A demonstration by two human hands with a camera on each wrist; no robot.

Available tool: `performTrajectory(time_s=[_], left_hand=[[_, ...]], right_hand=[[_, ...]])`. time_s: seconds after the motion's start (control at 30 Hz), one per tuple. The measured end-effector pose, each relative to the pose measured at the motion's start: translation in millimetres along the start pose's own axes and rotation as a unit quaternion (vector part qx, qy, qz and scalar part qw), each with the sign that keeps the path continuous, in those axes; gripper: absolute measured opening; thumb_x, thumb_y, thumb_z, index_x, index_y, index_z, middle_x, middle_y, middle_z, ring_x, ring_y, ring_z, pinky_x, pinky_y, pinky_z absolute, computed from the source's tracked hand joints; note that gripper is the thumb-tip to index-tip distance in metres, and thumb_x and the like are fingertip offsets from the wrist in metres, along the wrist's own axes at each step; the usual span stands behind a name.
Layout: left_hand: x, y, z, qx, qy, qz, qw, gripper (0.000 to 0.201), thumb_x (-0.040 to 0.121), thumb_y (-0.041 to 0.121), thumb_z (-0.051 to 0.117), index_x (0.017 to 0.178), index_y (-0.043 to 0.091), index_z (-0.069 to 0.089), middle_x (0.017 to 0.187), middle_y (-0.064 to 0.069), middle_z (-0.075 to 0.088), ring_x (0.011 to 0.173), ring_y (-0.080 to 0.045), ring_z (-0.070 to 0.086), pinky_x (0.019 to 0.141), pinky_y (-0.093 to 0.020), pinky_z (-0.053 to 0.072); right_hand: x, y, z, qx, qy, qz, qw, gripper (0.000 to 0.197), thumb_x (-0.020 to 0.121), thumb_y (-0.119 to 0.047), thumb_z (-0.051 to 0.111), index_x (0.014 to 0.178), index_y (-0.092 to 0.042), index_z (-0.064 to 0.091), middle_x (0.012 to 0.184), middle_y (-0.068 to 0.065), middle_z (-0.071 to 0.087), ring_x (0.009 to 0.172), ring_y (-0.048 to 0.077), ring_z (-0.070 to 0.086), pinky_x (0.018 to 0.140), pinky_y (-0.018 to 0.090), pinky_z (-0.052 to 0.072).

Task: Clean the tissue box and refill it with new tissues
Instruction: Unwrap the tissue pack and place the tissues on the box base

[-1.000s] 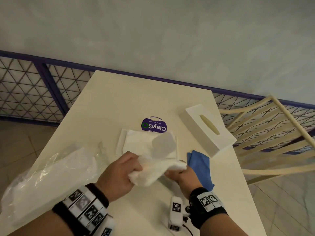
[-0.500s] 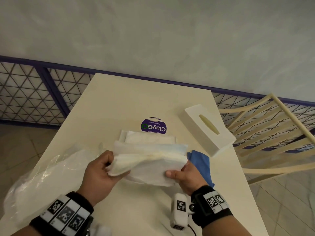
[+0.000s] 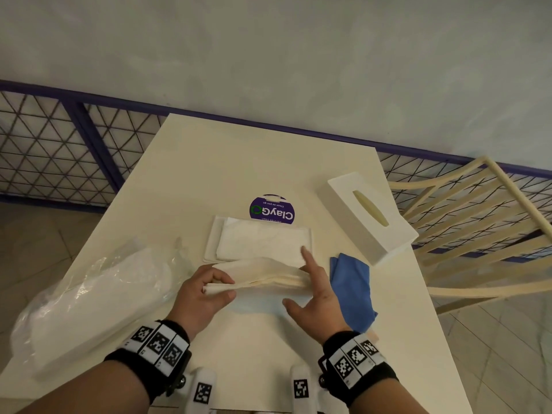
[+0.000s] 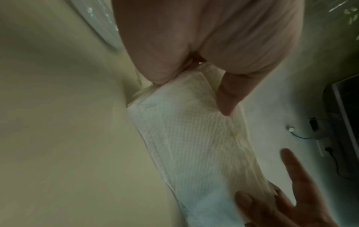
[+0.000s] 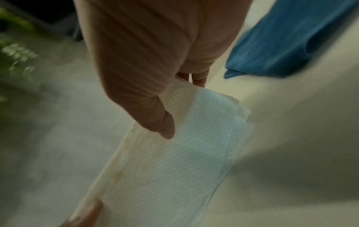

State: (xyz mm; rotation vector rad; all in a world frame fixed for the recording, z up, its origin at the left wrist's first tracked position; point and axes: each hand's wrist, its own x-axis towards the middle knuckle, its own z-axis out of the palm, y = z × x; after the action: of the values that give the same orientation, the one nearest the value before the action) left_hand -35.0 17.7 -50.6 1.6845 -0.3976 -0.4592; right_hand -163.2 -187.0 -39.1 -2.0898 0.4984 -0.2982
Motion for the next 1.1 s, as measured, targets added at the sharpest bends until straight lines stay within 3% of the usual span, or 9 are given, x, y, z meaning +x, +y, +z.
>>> performTrajectory(time_s=[0.1, 0.27, 0.37, 0.5, 0.57, 0.7, 0.83, 0.97, 1.1], left_hand=[[0.2, -2.8, 0.0, 0.008, 0.007, -0.002, 1.0, 0.015, 0.059, 0.027, 0.073, 0.069, 0.031, 0.062, 0.088, 0.016, 0.06, 0.072, -0.002, 0.055, 0.063, -0.012, 0.04], [-2.9, -11.1, -2.4, 0.052, -0.031, 0.007, 0.998, 0.071, 0.072, 0.002, 0.077, 0.097, 0.059, 0.042, 0.101, 0.01, 0.054, 0.087, 0.004, 0.053, 0.078, -0.008, 0.041], [-0.2, -11.3, -0.2, 0.067, -0.022, 0.005, 0.997, 0.097, 0.076, -0.003, 0.072, 0.112, 0.073, 0.024, 0.11, 0.007, 0.05, 0.104, 0.005, 0.047, 0.089, -0.014, 0.035], [1.0, -5.4, -5.8, 0.068, -0.024, 0.007, 0.997, 0.086, 0.072, -0.004, 0.075, 0.118, 0.057, 0.035, 0.099, 0.001, 0.051, 0.095, -0.002, 0.052, 0.085, -0.017, 0.039], [0.7, -6.9, -9.7, 0.061, -0.056, -0.001, 0.997, 0.082, 0.061, -0.006, 0.075, 0.107, 0.055, 0.046, 0.096, 0.0, 0.047, 0.081, -0.003, 0.052, 0.076, -0.013, 0.043], [7.0, -18.3, -11.0, 0.071, -0.063, -0.021, 0.995, 0.063, 0.048, 0.002, 0.063, 0.09, 0.049, 0.051, 0.106, -0.002, 0.056, 0.09, -0.005, 0.056, 0.072, -0.009, 0.043], [16.5, -21.8, -4.7, 0.076, -0.079, -0.005, 0.994, 0.068, 0.049, 0.001, 0.063, 0.095, 0.049, 0.049, 0.101, -0.002, 0.056, 0.094, 0.0, 0.054, 0.08, -0.007, 0.04], [20.5, -24.6, -4.3, 0.113, -0.072, -0.023, 0.991, 0.059, 0.055, 0.003, 0.077, 0.093, 0.042, 0.055, 0.098, 0.009, 0.062, 0.092, 0.001, 0.057, 0.078, -0.005, 0.04], [19.8, -17.3, -3.9, 0.129, -0.044, -0.04, 0.99, 0.036, 0.069, 0.01, 0.081, 0.082, 0.033, 0.056, 0.078, 0.014, 0.065, 0.063, -0.002, 0.055, 0.059, -0.016, 0.043]], right_hand=[[-0.6, 6.0, 1.7, -0.079, -0.013, -0.017, 0.997, 0.082, 0.074, -0.02, 0.074, 0.113, -0.076, 0.03, 0.116, -0.012, 0.046, 0.108, -0.016, 0.041, 0.082, -0.005, 0.034], [-4.2, 12.2, 0.9, 0.003, -0.005, 0.091, 0.996, 0.065, 0.077, -0.013, 0.072, 0.127, -0.04, 0.039, 0.107, -0.018, 0.051, 0.097, 0.001, 0.053, 0.075, -0.001, 0.04], [0.1, 12.9, 3.3, 0.015, -0.006, 0.126, 0.992, 0.03, 0.079, -0.013, 0.072, 0.097, -0.03, 0.055, 0.097, -0.005, 0.062, 0.082, 0.005, 0.057, 0.068, 0.004, 0.042], [3.0, 11.8, -0.2, 0.074, 0.014, 0.115, 0.991, 0.027, 0.072, -0.003, 0.074, 0.079, -0.024, 0.06, 0.089, 0.004, 0.065, 0.072, 0.005, 0.056, 0.069, 0.014, 0.045], [0.9, 15.1, -3.7, 0.116, -0.001, 0.138, 0.984, 0.034, 0.068, 0.004, 0.072, 0.09, -0.019, 0.06, 0.09, -0.002, 0.064, 0.076, 0.008, 0.057, 0.072, 0.02, 0.049], [1.1, 23.6, 0.1, 0.165, 0.004, 0.185, 0.969, 0.052, 0.064, 0.007, 0.072, 0.106, -0.021, 0.061, 0.108, -0.004, 0.066, 0.09, 0.007, 0.061, 0.083, 0.036, 0.055], [4.0, 21.6, 8.2, 0.17, -0.002, 0.19, 0.967, 0.038, 0.069, 0.014, 0.069, 0.091, -0.017, 0.067, 0.087, -0.003, 0.066, 0.073, 0.007, 0.056, 0.069, 0.024, 0.051], [3.1, 26.2, 7.6, 0.131, 0.02, 0.191, 0.973, 0.037, 0.068, 0.002, 0.068, 0.098, -0.02, 0.068, 0.084, -0.008, 0.067, 0.07, 0.002, 0.059, 0.07, 0.016, 0.049], [6.3, 17.6, 3.7, 0.074, 0.005, 0.148, 0.986, 0.021, 0.077, 0.003, 0.069, 0.091, -0.012, 0.069, 0.085, -0.007, 0.07, 0.071, -0.011, 0.061, 0.067, 0.004, 0.045]])
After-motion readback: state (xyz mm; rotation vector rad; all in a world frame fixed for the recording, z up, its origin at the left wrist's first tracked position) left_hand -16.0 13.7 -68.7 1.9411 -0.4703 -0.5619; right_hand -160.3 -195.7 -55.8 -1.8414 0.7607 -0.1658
